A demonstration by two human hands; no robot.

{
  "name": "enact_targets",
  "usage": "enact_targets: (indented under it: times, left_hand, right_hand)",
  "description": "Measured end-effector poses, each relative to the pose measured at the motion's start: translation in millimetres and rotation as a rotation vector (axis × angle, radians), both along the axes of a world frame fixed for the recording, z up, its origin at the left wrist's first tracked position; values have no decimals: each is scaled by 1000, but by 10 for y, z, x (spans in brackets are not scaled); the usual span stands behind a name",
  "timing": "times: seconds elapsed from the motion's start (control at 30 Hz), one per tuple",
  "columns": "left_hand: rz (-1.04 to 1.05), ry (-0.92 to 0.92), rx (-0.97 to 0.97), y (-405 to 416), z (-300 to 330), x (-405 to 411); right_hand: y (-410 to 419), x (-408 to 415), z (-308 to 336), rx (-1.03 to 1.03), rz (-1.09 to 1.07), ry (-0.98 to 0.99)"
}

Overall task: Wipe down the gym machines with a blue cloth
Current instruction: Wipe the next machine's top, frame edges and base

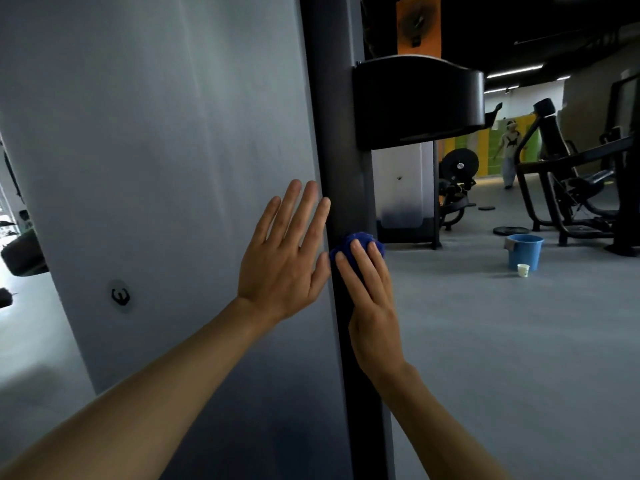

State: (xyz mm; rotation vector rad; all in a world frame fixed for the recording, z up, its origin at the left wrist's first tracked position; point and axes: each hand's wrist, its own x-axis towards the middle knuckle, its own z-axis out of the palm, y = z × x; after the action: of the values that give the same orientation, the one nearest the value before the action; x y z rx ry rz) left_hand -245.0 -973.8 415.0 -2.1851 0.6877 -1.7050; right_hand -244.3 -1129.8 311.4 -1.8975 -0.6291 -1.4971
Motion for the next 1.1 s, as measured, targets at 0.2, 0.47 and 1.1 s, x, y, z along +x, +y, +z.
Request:
enact_targets:
  times: [0.2, 0.47, 1.1]
  left_hand:
    - [0, 17, 68, 166, -527, -29]
    - [-19, 45, -5, 122, -786, -66]
    - [-92, 70, 56, -111, 1589, -322]
  right_hand:
    - [16, -243, -455, -62, -43, 71]
    - [8, -460, -886, -75, -76, 199]
    - [-181, -966, 2029, 78, -93, 75]
